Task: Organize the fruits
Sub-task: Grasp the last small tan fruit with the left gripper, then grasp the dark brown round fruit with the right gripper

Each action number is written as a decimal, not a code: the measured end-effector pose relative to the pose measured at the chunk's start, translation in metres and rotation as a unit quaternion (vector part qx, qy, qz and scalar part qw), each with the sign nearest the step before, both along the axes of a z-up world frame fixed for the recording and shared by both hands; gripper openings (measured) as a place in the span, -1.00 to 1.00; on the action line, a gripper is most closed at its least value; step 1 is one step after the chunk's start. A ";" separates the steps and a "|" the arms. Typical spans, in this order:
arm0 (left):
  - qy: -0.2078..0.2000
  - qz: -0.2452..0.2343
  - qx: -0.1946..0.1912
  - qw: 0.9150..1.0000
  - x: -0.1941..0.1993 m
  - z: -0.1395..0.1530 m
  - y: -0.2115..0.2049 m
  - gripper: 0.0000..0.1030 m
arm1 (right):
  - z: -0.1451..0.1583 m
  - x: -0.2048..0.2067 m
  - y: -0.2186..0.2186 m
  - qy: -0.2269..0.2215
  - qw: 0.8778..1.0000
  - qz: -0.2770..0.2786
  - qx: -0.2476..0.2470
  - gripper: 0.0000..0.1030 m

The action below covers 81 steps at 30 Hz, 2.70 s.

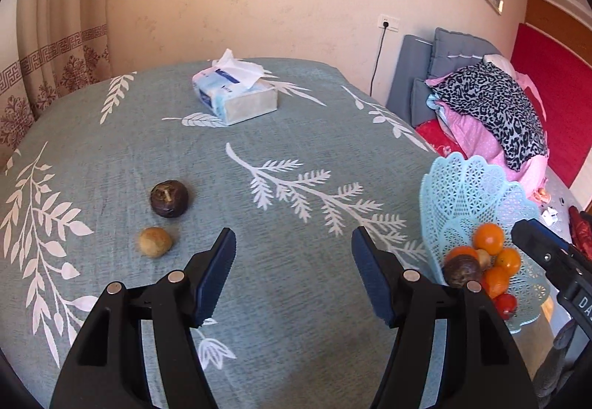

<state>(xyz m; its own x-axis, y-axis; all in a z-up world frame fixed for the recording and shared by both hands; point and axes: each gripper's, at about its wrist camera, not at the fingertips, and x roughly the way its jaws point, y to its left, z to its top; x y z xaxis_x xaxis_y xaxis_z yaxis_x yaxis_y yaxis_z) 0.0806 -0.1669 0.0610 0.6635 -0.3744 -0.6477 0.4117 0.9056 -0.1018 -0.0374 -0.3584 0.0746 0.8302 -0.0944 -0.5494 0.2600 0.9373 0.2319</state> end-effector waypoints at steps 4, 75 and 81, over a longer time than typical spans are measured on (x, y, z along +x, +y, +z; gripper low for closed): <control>0.002 0.030 0.005 1.000 0.008 -0.005 0.023 0.26 | 0.001 0.008 0.012 0.000 1.000 0.011 -0.002 0.05; 0.013 0.237 0.006 0.971 0.022 -0.025 0.158 -0.44 | -0.051 0.218 0.203 0.116 0.964 0.236 -0.040 0.05; 0.015 0.241 0.001 0.970 0.022 -0.026 0.161 -0.44 | -0.059 0.239 0.214 0.126 0.963 0.234 -0.052 0.05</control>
